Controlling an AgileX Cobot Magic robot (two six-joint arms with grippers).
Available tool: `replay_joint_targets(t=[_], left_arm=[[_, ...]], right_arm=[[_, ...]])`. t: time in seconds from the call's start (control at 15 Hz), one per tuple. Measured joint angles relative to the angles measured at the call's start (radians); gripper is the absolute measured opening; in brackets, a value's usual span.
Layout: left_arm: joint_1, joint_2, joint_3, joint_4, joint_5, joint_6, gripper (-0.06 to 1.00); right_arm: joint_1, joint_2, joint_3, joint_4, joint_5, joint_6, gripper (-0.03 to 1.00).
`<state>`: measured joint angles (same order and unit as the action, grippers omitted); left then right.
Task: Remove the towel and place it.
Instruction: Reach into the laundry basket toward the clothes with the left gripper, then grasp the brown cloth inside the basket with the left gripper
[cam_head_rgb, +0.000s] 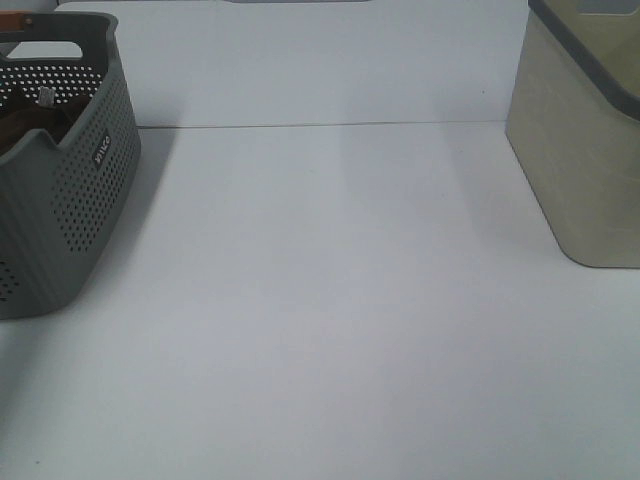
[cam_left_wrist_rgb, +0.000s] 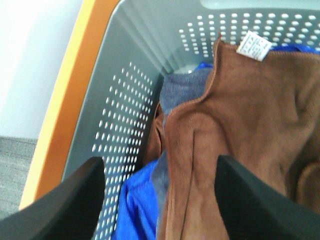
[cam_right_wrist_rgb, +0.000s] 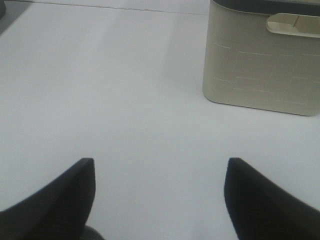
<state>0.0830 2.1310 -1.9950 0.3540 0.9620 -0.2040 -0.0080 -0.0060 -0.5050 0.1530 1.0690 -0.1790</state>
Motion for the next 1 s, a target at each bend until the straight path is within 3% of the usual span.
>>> replay_joint_targets(t=[0.33,1.0], left_arm=[[0.004,0.186,-0.146,0.0,-0.132,0.022,0.61],[0.004,0.36,-0.153,0.004,-0.338,0.042,0.61]], right_arm=[[0.0,0.0,0.0,0.0,0.0,0.0,0.69],[0.0,0.0,0.0,0.0,0.0,0.0,0.69]])
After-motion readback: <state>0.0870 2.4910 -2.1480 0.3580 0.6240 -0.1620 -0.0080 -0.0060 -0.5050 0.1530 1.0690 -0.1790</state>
